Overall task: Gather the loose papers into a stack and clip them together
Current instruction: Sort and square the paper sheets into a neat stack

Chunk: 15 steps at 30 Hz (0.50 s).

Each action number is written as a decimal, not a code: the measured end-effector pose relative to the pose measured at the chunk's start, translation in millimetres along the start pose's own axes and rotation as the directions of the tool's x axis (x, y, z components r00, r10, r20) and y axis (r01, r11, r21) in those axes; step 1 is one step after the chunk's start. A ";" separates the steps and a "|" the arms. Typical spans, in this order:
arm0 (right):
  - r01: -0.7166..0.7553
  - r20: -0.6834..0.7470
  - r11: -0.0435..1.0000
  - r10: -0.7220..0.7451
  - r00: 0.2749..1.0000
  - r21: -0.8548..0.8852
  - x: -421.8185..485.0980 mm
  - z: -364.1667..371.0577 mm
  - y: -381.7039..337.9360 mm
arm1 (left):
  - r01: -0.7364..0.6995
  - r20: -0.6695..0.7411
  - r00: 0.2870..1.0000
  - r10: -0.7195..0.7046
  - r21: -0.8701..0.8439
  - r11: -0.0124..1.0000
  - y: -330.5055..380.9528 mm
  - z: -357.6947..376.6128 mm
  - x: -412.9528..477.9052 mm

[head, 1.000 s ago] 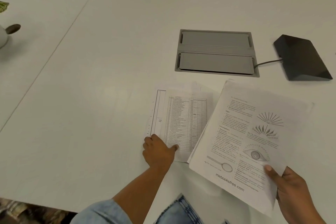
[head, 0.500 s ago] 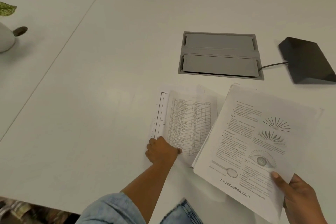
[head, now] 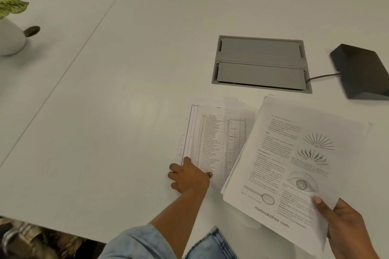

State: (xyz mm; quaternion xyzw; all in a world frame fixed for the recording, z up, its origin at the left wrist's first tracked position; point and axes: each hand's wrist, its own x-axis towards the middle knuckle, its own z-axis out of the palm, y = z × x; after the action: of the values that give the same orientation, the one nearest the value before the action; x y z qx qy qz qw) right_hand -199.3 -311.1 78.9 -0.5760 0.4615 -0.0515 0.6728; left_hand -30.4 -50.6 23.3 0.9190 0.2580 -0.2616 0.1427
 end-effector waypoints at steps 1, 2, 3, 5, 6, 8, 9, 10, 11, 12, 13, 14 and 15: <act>-0.003 0.004 1.000 0.003 1.000 0.001 -0.8 0.4 -0.1 | 0.000 0.003 1.000 0.000 -0.010 1.000 1.0 -0.4 -0.6; -0.005 0.007 1.000 0.005 1.000 0.000 -1.7 0.6 -0.3 | -0.003 0.002 1.000 0.003 -0.023 1.000 1.6 -0.5 -1.4; -0.006 0.011 1.000 0.006 1.000 -0.003 -2.9 1.1 -0.5 | -0.009 -0.003 1.000 0.009 -0.032 0.999 1.4 -0.3 -2.7; -0.002 0.020 1.000 0.002 1.000 -0.002 -5.7 2.3 -1.7 | -0.044 -0.044 0.998 0.042 -0.035 0.998 0.4 1.0 -5.2; 0.002 0.023 1.000 -0.002 1.000 -0.001 -7.3 3.0 -2.6 | -0.071 -0.083 0.994 0.069 -0.024 0.997 -0.4 1.4 -7.3; 0.010 0.026 1.000 -0.010 1.000 0.003 -9.8 4.4 -5.7 | -0.175 -0.192 0.965 0.178 0.035 0.984 -2.2 1.4 -11.8; 0.012 0.026 1.000 -0.012 1.000 0.007 -10.9 5.0 -7.5 | -0.248 -0.242 0.935 0.259 0.078 0.966 -3.0 1.2 -13.8; 0.014 0.025 1.000 -0.014 1.000 0.012 -11.8 4.7 -8.9 | -0.316 -0.273 0.902 0.334 0.109 0.943 -3.9 1.2 -14.3; 0.015 0.024 1.000 -0.016 1.000 0.017 -12.0 4.5 -9.7 | -0.365 -0.287 0.879 0.382 0.113 0.924 -4.9 0.9 -14.2; 0.018 0.021 1.000 -0.018 1.000 0.020 -12.0 3.6 -10.2 | -0.394 -0.277 0.874 0.398 0.073 0.916 -5.9 0.2 -12.8; 0.021 0.018 1.000 -0.022 1.000 0.023 -11.9 2.6 -10.1 | -0.399 -0.251 0.887 0.388 0.008 0.917 -6.1 -1.3 -11.3; 0.024 0.015 0.999 -0.024 1.000 0.022 -11.4 1.4 -9.5 | -0.383 -0.213 0.907 0.362 -0.067 0.921 -6.0 -3.6 -9.9; 0.025 0.014 0.999 -0.025 1.000 0.022 -10.4 0.0 -8.2 | -0.365 -0.175 0.924 0.341 -0.128 0.922 -5.5 -5.8 -8.8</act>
State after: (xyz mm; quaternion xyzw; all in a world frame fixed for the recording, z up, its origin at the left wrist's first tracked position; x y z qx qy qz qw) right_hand -201.5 -307.5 91.5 -0.5747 0.4488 -0.0607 0.6816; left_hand -37.5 -47.3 32.2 0.9533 0.1177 -0.1408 0.2401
